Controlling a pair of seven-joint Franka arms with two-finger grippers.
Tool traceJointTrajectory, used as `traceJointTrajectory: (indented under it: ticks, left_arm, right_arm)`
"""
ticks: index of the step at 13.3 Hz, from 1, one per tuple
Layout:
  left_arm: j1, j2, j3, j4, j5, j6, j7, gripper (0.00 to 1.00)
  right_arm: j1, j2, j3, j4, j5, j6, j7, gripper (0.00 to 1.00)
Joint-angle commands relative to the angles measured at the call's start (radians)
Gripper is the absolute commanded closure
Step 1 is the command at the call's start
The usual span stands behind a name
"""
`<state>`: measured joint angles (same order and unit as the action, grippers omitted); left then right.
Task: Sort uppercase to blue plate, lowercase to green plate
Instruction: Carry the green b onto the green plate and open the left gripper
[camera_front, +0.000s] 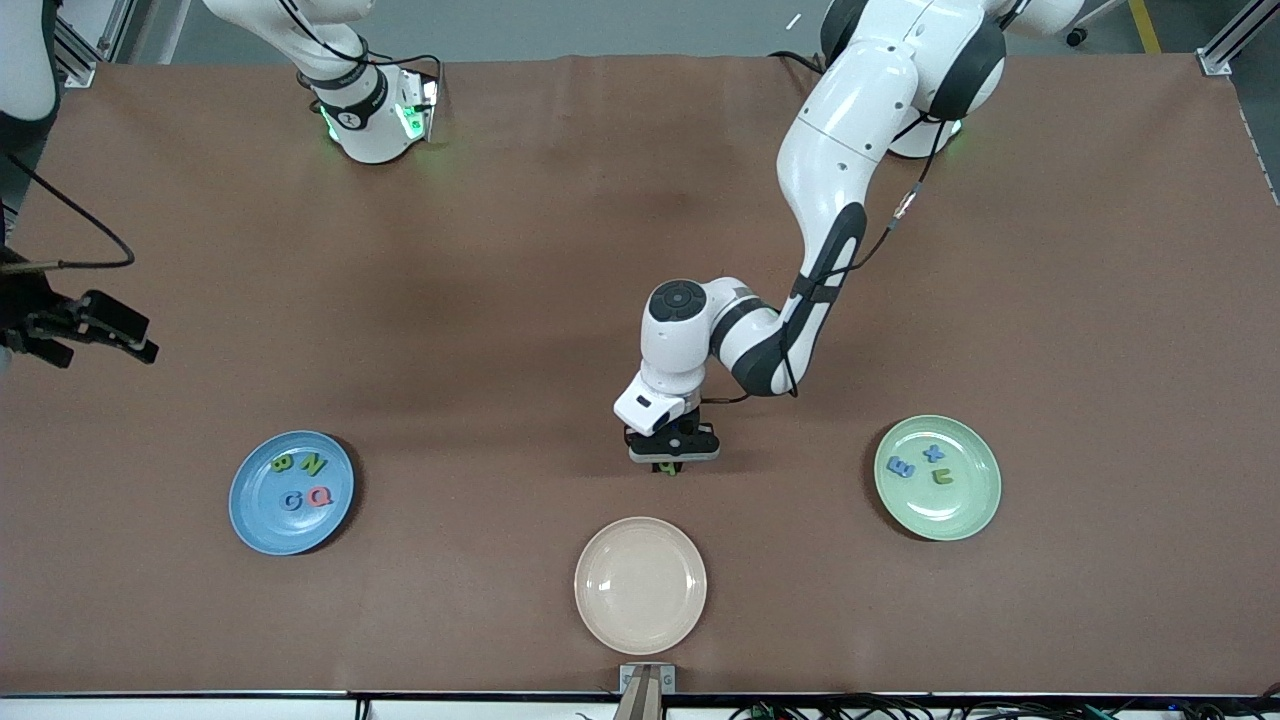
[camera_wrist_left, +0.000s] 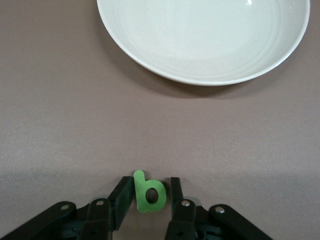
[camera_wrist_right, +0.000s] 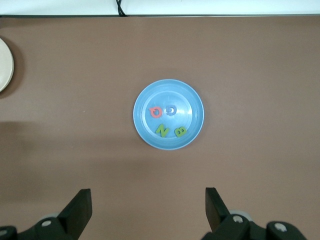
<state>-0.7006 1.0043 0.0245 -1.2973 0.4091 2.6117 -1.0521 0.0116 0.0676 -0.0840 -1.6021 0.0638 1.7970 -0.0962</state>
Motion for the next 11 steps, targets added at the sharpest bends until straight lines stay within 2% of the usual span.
traceJointTrajectory:
  ticks: [1,2,4,5,8,11]
  left_arm:
    - [-0.011,0.007,0.006,-0.013,0.01,-0.035,-0.017,0.68]
    - [-0.01,0.007,0.006,-0.019,0.01,-0.035,-0.017,0.74]
    - [-0.011,0.005,0.006,-0.026,0.008,-0.036,-0.019,0.94]
    - [-0.008,0.004,0.006,-0.03,0.007,-0.042,-0.02,0.99]
    - [0.016,-0.051,0.008,-0.028,0.002,-0.085,-0.017,0.99]
    - [0.088,-0.174,0.008,-0.06,0.014,-0.237,0.018,0.98]
  right_arm:
    - [0.011,-0.075,0.003,-0.07,-0.002,-0.024,0.033,0.0]
    - [0.01,-0.075,0.006,-0.065,-0.004,-0.027,0.032,0.0]
    - [0.002,-0.072,0.03,-0.065,-0.028,-0.027,0.032,0.0]
    - [0.005,-0.072,0.03,-0.064,-0.03,-0.03,0.032,0.0]
    - [0.007,-0.065,0.03,-0.033,-0.03,-0.059,0.032,0.0]
    - [0.007,-0.063,0.03,-0.029,-0.032,-0.061,0.033,0.0]
